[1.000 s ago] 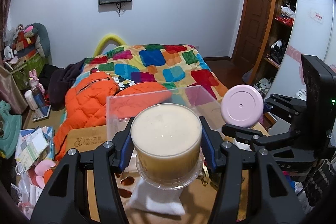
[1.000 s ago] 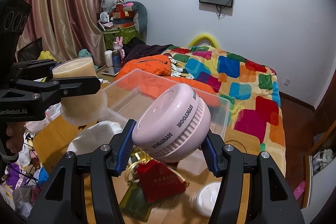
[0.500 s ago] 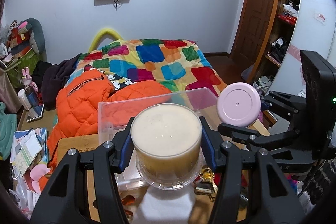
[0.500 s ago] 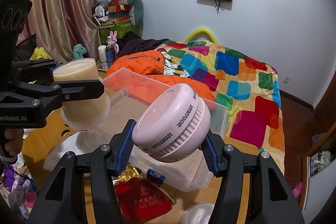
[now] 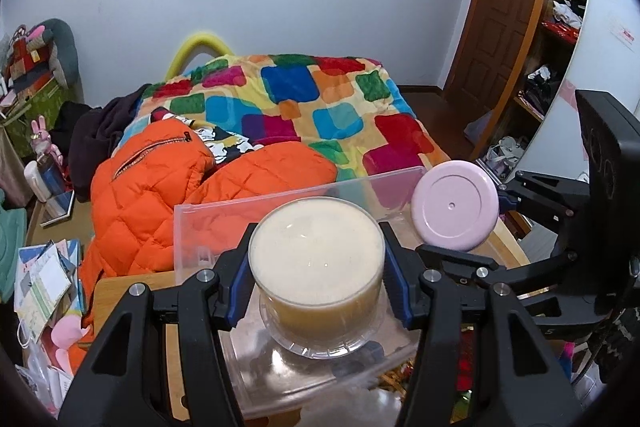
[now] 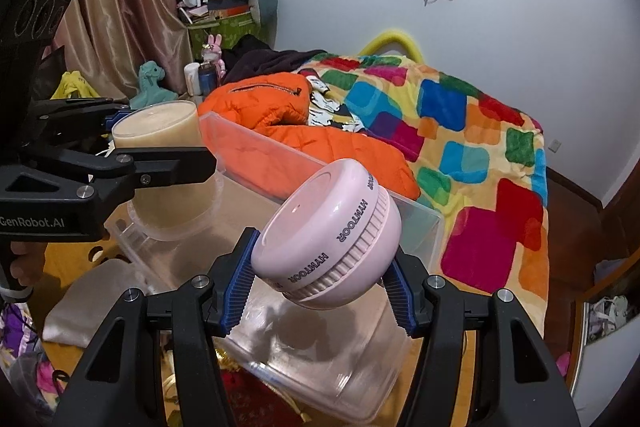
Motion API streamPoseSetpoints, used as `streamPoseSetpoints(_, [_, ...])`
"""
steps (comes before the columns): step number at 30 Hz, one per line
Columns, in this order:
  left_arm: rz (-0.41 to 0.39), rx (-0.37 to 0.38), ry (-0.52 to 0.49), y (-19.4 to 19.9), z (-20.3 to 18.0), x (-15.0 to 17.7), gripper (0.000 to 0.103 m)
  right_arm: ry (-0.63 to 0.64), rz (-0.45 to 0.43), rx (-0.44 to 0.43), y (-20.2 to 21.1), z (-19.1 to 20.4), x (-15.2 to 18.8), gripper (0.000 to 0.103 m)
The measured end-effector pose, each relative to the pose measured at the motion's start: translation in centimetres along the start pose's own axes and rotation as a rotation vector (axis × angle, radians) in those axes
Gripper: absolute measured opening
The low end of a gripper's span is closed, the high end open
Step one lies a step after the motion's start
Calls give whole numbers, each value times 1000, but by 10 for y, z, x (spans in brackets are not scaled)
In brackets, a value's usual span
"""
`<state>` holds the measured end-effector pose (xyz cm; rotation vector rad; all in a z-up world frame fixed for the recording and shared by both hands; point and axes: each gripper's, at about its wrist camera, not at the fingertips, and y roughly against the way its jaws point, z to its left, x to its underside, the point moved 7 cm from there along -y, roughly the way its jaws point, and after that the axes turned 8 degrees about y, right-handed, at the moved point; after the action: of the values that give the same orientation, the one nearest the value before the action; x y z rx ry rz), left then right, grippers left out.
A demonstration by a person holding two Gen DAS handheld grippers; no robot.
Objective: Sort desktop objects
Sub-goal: 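Carry the candle jar and pink container over the clear plastic bin, then lower the pink container into the bin and open the right tool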
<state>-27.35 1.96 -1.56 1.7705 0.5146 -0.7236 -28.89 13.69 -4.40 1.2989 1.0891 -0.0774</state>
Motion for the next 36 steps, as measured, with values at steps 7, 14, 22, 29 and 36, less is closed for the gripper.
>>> streamPoseSetpoints(7, [20, -42, -37, -12, 9, -5, 55, 11, 33, -24, -13, -1, 0, 55])
streamPoseSetpoints(14, [56, -56, -53, -28, 16, -3, 55, 29, 80, -32, -29, -1, 0, 55])
streamPoseSetpoints(22, [93, -68, -85, -45, 18, 3, 55, 57, 155, -42, -50, -1, 5, 55])
streamPoseSetpoints(29, [110, -70, -85, -54, 21, 5, 55, 74, 178, -48, -55, 1, 7, 55])
streamPoseSetpoints(36, [134, -70, -98, -57, 19, 7, 55, 128, 242, -41, -62, 9, 11, 55])
